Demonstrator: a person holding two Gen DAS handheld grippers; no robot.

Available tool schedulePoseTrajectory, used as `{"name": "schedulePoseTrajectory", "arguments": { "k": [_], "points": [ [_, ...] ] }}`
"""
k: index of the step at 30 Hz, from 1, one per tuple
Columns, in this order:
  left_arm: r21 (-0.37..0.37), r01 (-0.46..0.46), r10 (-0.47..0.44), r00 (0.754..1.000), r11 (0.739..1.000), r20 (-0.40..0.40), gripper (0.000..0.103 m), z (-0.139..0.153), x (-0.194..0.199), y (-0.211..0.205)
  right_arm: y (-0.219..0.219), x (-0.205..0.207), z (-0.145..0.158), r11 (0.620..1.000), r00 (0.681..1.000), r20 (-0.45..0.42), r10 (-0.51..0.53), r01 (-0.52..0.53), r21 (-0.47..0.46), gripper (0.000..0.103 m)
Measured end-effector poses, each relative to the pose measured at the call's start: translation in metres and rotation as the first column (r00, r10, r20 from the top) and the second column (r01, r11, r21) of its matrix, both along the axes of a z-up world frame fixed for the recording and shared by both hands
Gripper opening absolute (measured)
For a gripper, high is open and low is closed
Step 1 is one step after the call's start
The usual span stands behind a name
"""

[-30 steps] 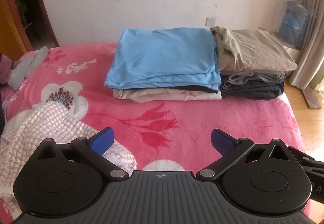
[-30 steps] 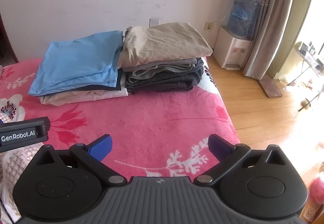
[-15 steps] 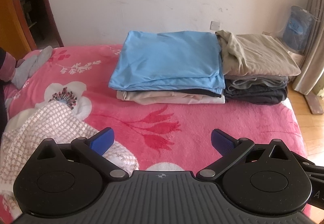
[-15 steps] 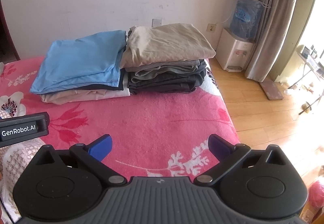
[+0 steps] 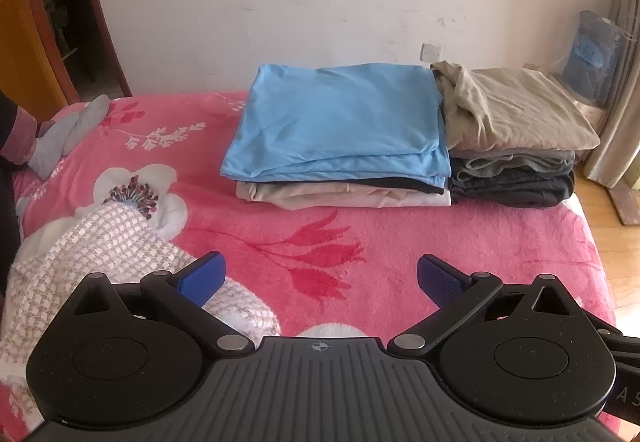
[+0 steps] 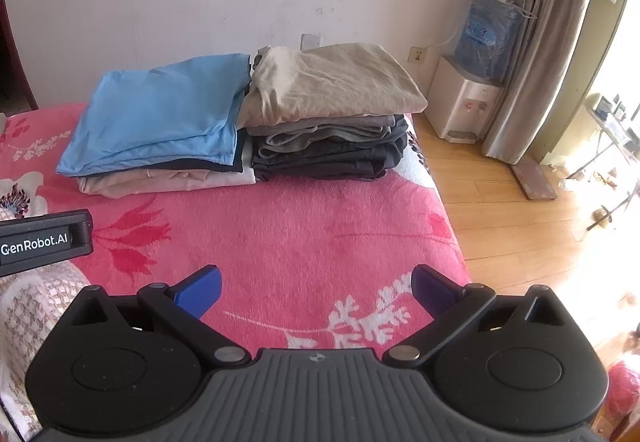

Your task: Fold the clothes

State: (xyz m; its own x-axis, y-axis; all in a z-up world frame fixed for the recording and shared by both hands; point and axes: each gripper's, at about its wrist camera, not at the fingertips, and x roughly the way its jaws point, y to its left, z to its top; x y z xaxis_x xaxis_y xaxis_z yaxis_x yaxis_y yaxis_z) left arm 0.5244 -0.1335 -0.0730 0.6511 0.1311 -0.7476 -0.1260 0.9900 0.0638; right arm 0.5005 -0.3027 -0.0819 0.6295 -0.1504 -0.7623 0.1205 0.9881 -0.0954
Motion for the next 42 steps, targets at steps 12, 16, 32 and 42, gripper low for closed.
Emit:
{"name": "schedulePoseTrajectory", "arguments": {
  "k": [12, 16, 32, 42],
  "points": [
    [-0.001, -0.005, 0.005, 1.0, 1.0, -0.007, 0.103, -0.002, -0.0004, 0.0022, 0.0032, -0.0005, -0.0016, 1.0, 1.0, -0.004, 0.002, -0.002, -0.009, 0.103],
    [-0.002, -0.006, 0.006, 1.0, 1.0, -0.007, 0.103, -0.0022, -0.0004, 0.0038, 0.005, -0.0012, -0.0014, 1.0, 1.0, -0.005, 0.001, -0.001, -0.011, 0.103],
    [-0.014, -0.009, 0.009, 1.0, 1.0, -0.012, 0.103, -0.0035, -0.001, 0.0049, 0.0077, -0.0012, -0.0018, 1.0, 1.0, -0.008, 0.0, 0.0, -0.018, 0.103],
    [-0.013, -0.015, 0.014, 1.0, 1.0, -0.019, 0.103, -0.0062, -0.0003, 0.0031, 0.0069, -0.0007, -0.0026, 1.0, 1.0, -0.009, -0.002, 0.002, -0.018, 0.103]
  ]
}}
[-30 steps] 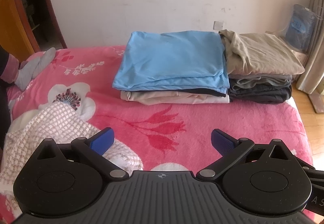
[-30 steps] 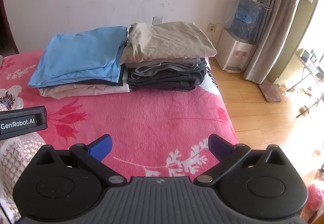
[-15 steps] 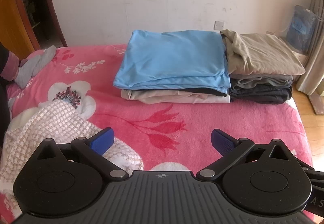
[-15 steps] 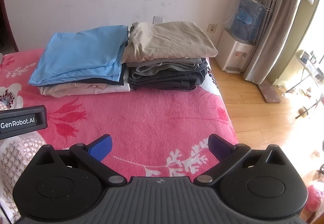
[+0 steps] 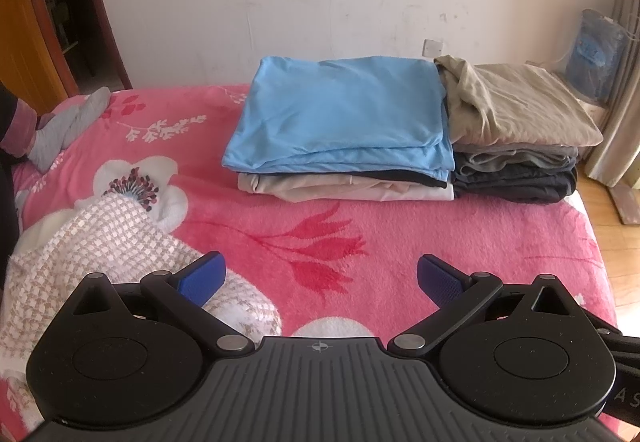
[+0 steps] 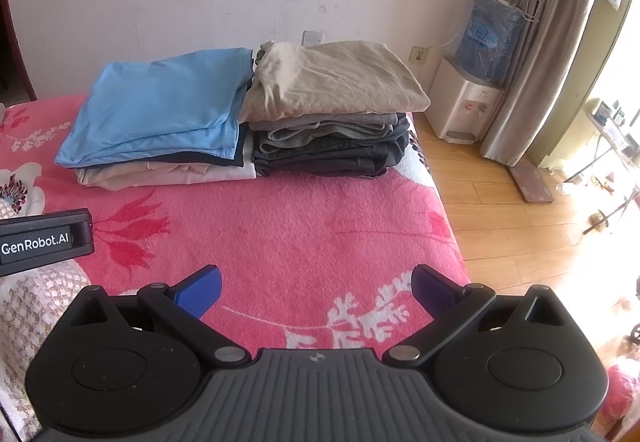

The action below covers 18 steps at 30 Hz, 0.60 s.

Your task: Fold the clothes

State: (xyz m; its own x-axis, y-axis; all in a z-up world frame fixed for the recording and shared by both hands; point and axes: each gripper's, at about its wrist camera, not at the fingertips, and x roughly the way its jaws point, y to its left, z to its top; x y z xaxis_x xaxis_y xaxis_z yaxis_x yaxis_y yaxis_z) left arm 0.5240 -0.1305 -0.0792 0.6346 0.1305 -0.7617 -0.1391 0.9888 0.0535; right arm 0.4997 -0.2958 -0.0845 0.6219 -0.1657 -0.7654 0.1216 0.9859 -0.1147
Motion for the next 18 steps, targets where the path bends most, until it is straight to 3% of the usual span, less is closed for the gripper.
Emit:
{"name": "schedulePoseTrajectory", "arguments": {
  "k": [18],
  "points": [
    [0.004, 0.0, 0.0, 1.0, 1.0, 0.001, 0.103, 0.0003, 0.0004, 0.0013, -0.0002, 0.0017, 0.0002, 1.0, 1.0, 0.002, -0.001, 0.001, -0.01, 0.103]
  ]
}}
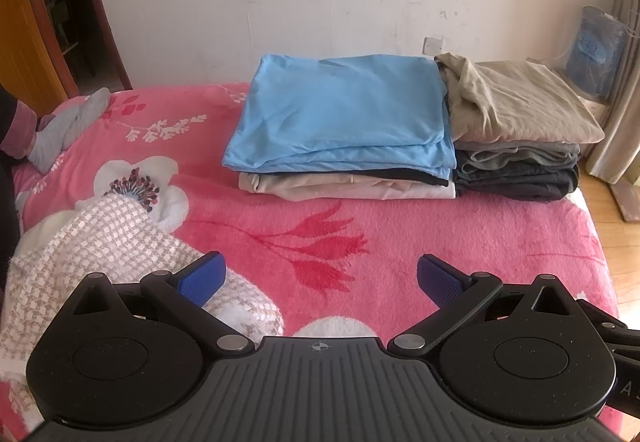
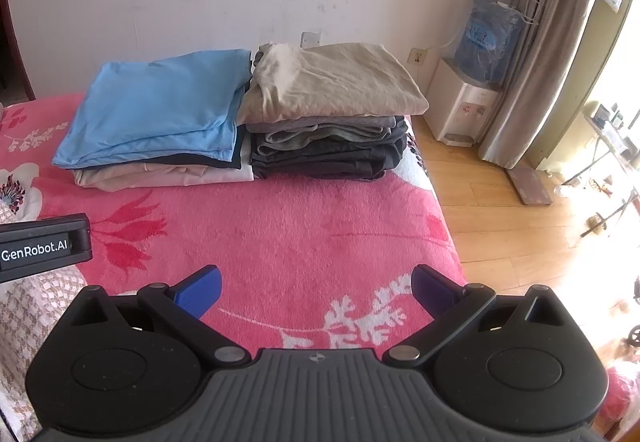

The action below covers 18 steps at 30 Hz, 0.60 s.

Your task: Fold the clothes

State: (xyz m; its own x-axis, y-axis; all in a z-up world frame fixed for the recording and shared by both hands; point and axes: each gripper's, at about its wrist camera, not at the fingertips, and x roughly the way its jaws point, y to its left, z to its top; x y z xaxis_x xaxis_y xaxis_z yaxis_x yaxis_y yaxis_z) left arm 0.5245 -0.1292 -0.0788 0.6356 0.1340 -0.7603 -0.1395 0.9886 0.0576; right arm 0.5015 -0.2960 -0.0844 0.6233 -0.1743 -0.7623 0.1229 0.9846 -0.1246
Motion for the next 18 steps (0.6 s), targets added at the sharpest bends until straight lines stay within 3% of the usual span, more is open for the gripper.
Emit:
{"name": "schedulePoseTrajectory", "arguments": {
  "k": [18],
  "points": [
    [0.002, -0.002, 0.002, 1.0, 1.0, -0.003, 0.103, -0.0016, 0.0, 0.0017, 0.0009, -0.001, -0.0008, 1.0, 1.0, -0.001, -0.005, 0.005, -0.009, 0.103]
  ]
}}
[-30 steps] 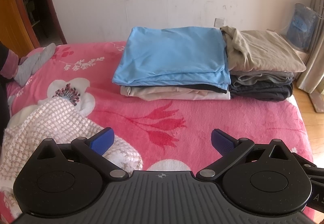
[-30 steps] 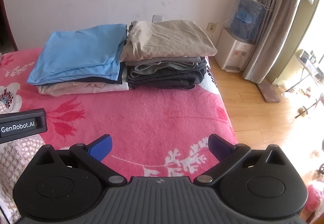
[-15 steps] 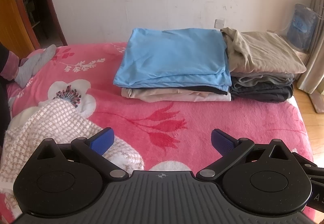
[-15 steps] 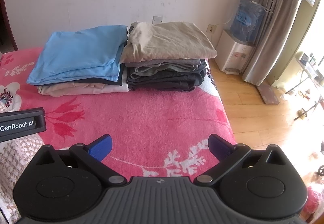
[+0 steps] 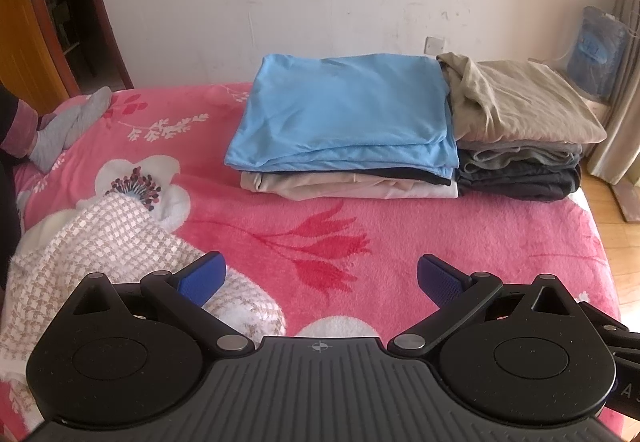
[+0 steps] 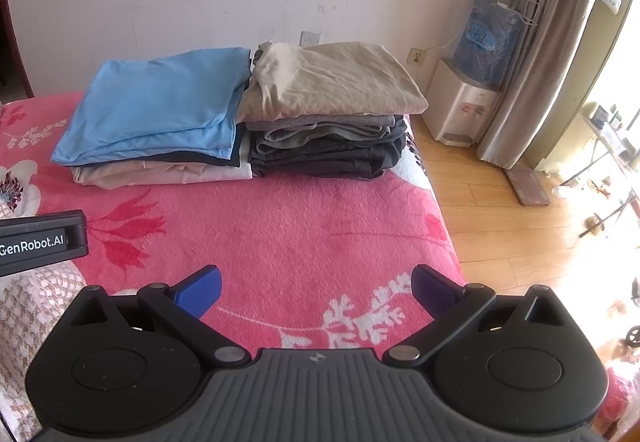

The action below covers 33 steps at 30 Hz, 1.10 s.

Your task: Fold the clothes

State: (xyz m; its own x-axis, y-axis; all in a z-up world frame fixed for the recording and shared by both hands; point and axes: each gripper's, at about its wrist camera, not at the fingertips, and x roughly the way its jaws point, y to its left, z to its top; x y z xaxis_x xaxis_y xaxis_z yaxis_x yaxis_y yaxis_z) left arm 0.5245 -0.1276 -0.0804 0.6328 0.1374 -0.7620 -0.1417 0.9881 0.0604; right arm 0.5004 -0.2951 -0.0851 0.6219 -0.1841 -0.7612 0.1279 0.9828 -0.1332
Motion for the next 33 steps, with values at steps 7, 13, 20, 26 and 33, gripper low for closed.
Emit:
{"name": "schedulePoseTrajectory", "arguments": {
  "k": [7, 13, 20, 26, 33],
  "points": [
    [0.002, 0.001, -0.001, 1.0, 1.0, -0.002, 0.103, -0.0007, 0.0005, -0.0004, -0.0005, -0.0004, -0.0012, 1.0, 1.0, -0.002, -0.003, 0.003, 0.001, 0.103],
    [0.003, 0.0, 0.0, 1.0, 1.0, -0.002, 0.103, -0.0004, 0.0001, -0.0009, -0.0006, -0.0008, -0.0017, 1.0, 1.0, -0.004, -0.003, 0.003, 0.002, 0.103],
    [0.004, 0.002, -0.002, 1.0, 1.0, -0.002, 0.103, -0.0008, 0.0, -0.002, -0.001, -0.0015, -0.0015, 1.0, 1.0, -0.003, -0.007, 0.007, 0.004, 0.103],
    [0.002, 0.002, -0.002, 1.0, 1.0, -0.005, 0.103, -0.0007, 0.0006, -0.0028, -0.0013, -0.0012, -0.0019, 1.0, 1.0, -0.007, -0.007, 0.007, 0.004, 0.103],
    [0.003, 0.0, 0.0, 1.0, 1.0, -0.008, 0.103, -0.001, 0.0009, -0.0033, -0.0016, -0.0009, -0.0027, 1.0, 1.0, -0.01, -0.007, 0.007, 0.005, 0.103]
  ]
}}
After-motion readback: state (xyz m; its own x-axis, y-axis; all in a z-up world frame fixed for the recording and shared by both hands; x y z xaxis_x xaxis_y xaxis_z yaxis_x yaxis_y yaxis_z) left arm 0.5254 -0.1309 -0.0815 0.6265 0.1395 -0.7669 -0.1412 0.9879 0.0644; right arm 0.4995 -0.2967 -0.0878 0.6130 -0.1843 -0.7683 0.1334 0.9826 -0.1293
